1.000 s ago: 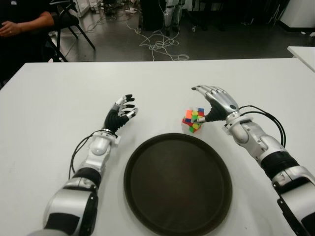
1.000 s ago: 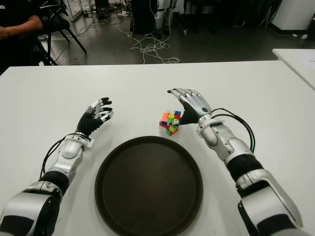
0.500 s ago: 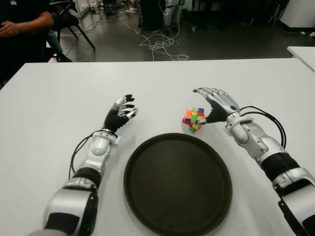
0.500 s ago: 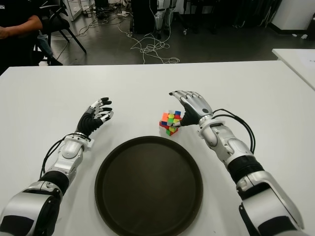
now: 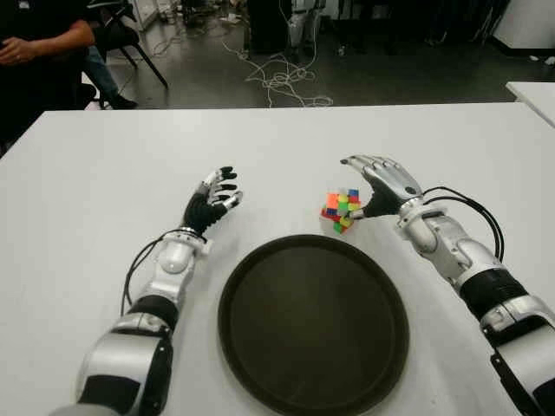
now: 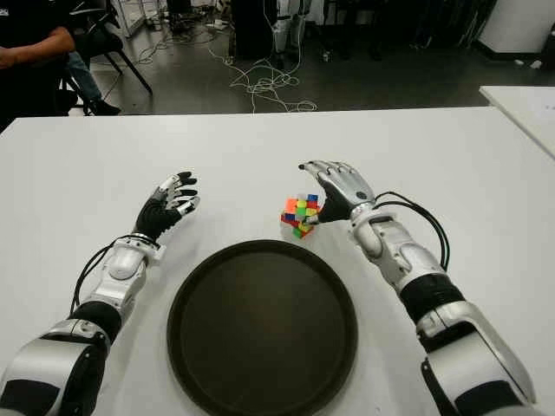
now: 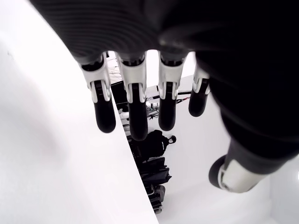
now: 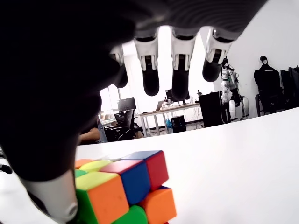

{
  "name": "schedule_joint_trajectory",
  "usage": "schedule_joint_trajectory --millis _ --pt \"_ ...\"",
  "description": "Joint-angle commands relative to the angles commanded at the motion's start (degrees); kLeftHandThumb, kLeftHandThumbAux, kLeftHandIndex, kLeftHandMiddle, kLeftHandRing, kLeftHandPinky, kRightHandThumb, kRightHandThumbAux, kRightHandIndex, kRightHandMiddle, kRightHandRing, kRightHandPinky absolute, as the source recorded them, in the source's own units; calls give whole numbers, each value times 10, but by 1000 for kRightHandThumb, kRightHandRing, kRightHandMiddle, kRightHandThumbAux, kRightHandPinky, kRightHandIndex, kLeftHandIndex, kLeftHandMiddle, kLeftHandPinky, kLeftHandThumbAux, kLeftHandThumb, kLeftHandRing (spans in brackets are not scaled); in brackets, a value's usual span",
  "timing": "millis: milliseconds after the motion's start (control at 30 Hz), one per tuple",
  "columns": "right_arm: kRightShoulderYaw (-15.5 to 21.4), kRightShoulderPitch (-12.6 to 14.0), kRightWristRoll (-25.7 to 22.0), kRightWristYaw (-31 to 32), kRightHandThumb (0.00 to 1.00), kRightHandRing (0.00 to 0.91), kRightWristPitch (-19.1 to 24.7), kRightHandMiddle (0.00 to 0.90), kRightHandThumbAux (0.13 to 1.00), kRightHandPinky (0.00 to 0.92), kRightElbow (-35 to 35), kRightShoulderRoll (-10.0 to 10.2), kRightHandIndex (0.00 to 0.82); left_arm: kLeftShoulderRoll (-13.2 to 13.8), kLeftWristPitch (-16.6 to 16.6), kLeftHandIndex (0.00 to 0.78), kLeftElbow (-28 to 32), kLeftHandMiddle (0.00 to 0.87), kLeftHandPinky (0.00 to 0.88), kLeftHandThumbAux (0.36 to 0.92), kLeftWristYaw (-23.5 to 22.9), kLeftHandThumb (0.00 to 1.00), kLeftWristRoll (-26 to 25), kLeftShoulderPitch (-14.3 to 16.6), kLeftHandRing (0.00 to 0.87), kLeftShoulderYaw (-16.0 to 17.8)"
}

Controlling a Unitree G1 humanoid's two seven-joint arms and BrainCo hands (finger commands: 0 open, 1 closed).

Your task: Pick up the Rubik's Cube and put it in the plate

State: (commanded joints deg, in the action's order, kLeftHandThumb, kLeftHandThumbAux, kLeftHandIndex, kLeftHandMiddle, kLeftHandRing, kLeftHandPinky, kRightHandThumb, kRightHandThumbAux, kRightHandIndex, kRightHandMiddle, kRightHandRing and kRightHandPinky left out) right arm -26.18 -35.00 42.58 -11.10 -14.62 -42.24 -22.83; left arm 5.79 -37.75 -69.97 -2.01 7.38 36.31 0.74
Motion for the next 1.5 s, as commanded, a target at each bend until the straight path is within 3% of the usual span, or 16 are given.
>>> schedule_joint_trajectory --millis 300,533,900,1500 --pt "-6 -3 7 12 0 125 13 129 787 91 5 -3 103 1 1 141 -1 178 201 648 7 67 6 1 198 -3" --pt "-9 -4 5 21 0 127 14 121 791 100 8 -4 103 0 0 139 -2 185 219 670 8 78 5 1 201 -2" --pt "-23 -1 1 35 0 120 12 124 819 98 -6 18 109 -1 -1 154 -2 187 248 673 1 90 1 2 217 0" --pt "-63 -9 18 76 0 121 11 120 826 113 -10 22 109 -1 2 139 -3 178 230 635 6 80 5 2 202 -2"
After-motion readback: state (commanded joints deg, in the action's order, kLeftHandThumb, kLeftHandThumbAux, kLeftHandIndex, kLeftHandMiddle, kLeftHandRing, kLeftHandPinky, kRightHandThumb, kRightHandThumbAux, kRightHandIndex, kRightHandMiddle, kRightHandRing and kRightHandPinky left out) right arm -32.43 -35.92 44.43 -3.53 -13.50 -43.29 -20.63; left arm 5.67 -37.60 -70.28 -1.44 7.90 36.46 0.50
